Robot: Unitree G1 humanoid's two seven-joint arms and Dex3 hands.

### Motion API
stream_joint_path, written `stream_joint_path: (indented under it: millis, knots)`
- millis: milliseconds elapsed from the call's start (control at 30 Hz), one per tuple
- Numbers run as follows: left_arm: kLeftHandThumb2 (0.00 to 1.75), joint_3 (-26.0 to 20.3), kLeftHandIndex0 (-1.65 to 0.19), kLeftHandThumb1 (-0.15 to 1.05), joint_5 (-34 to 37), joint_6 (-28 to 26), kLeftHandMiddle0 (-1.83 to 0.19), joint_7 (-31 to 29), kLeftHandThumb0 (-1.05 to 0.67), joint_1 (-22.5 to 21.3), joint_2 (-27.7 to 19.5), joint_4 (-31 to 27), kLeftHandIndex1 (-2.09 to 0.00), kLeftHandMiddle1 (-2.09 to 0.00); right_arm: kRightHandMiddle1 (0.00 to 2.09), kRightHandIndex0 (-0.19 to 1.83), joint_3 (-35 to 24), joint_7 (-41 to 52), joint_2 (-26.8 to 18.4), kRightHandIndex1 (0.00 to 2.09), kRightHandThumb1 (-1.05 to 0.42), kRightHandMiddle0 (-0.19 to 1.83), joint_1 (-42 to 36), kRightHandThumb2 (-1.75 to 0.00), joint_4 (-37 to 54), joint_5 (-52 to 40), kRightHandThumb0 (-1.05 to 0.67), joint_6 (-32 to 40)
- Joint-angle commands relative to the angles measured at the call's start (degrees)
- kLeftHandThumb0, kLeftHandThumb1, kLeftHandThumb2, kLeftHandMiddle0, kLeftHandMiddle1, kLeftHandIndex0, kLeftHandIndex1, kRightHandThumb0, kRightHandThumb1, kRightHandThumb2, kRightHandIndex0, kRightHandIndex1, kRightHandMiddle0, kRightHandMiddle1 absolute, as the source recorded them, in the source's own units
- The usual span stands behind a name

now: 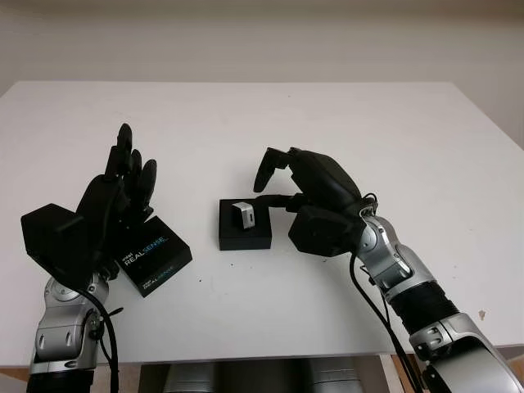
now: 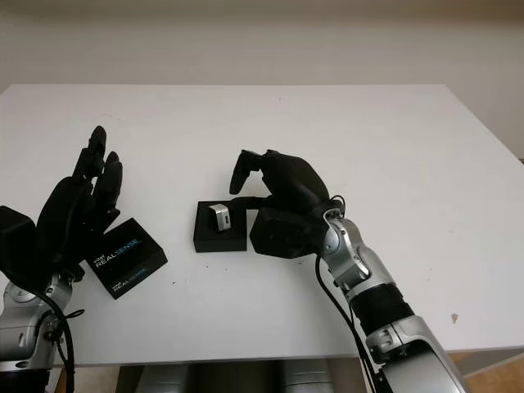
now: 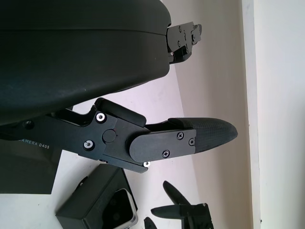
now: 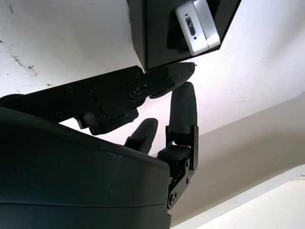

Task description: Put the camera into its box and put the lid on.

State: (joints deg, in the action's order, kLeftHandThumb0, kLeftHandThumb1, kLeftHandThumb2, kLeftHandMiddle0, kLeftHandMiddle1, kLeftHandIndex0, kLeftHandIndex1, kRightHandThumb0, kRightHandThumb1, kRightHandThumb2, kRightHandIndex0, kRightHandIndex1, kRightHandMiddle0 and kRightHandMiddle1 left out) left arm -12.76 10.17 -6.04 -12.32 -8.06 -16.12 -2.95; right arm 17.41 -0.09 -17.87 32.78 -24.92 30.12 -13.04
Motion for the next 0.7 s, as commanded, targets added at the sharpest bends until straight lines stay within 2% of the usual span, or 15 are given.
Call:
stream_joint_path:
  millis: [0, 67, 133, 300, 333, 533, 667]
  knots:
    - [0.53, -0.2, 0.19, 1.05, -0.2, 0.1, 0.19, 0.0, -0.73, -0.3, -0.7, -0.7, 0.0, 0.0, 1.5, 0.24, -0.7, 0.5, 0.3, 0.77, -0.99, 0.39, -0.2, -0.05, 1.4, -0.8, -0.43, 0.2]
    - [0.54, -0.1, 0.19, 1.05, -0.5, 0.2, 0.19, 0.0, -0.74, -0.3, -0.9, -0.6, 0.0, 0.0, 1.45, 0.22, -0.6, 1.4, -0.3, 0.75, -0.99, 0.36, 0.2, -0.05, 1.9, -0.9, -0.45, -0.4]
    - [0.55, -0.2, 0.19, 1.05, -0.4, 0.2, 0.19, 0.0, -0.73, -0.4, -0.8, -0.5, 0.0, 0.0, 1.3, 0.19, -0.3, 3.5, -1.3, 0.72, -0.97, 0.32, 1.1, -0.05, 3.1, -0.5, -0.48, -0.2]
    - [0.54, -0.2, 0.19, 1.05, -0.1, 0.2, 0.19, -0.1, -0.73, -0.4, -0.6, -0.5, 0.0, 0.0, 0.63, 0.18, 0.1, 12.3, -4.0, 0.42, -0.89, 0.33, 5.5, -0.05, 7.2, -0.2, -0.6, 0.9]
    - [0.54, -0.3, 0.19, 1.05, 0.2, 0.0, 0.19, -0.2, -0.73, -0.4, -0.5, -0.6, 0.0, 0.0, 0.56, 0.18, 0.5, 14.3, -4.7, 0.38, -0.88, 0.32, 7.1, -0.05, 7.8, 0.5, -0.63, 1.1]
    - [0.53, -0.2, 0.19, 1.05, 0.0, 0.3, 0.19, 0.4, -0.73, -0.2, -0.1, -1.0, 0.0, 0.0, 0.35, 0.17, 2.0, 24.9, -7.3, 0.22, -0.84, 0.32, 15.6, -0.05, 8.4, 2.2, -0.69, 2.1]
    - [0.54, -0.1, 0.19, 1.05, 0.2, 0.2, 0.19, 0.4, -0.72, 0.0, 0.1, -1.3, 0.0, 0.0, 0.32, 0.19, 3.7, 28.8, -8.9, 0.19, -0.83, 0.35, 20.6, -0.05, 5.9, 3.3, -0.71, -1.6]
